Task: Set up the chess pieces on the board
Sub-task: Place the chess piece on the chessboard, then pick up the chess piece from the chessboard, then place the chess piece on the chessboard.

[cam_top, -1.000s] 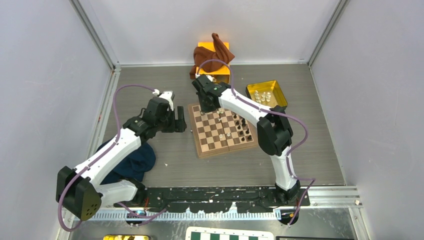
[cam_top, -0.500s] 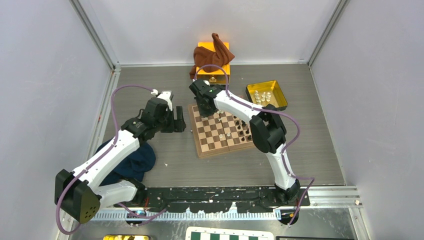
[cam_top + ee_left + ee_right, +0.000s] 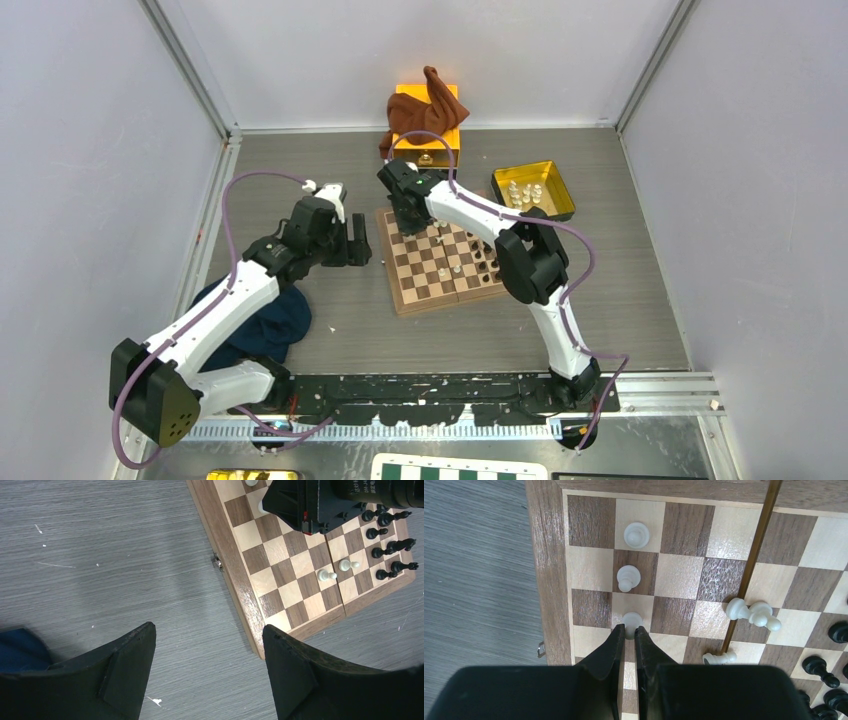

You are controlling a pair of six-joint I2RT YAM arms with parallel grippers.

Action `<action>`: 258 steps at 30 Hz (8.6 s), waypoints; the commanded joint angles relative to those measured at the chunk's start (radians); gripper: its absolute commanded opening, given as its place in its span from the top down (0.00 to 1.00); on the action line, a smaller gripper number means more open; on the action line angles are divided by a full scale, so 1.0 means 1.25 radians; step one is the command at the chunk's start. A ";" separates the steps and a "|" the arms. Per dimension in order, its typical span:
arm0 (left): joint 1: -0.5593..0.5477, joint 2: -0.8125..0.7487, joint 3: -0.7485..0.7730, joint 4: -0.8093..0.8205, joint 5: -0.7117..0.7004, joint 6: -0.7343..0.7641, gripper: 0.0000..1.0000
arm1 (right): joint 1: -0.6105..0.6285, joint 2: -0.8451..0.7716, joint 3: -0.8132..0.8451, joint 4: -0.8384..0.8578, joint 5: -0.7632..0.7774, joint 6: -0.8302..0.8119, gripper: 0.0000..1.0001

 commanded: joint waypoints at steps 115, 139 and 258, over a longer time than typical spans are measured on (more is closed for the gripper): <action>0.004 0.043 0.021 0.019 0.002 0.014 0.21 | -0.137 -0.073 -0.068 0.066 0.002 -0.042 0.66; 0.004 0.043 0.018 0.020 -0.002 0.013 0.22 | -0.140 -0.055 -0.056 0.047 -0.019 -0.053 0.73; 0.012 -0.013 -0.028 0.028 -0.004 0.007 0.22 | 0.061 -0.043 -0.026 -0.007 0.081 -0.100 0.99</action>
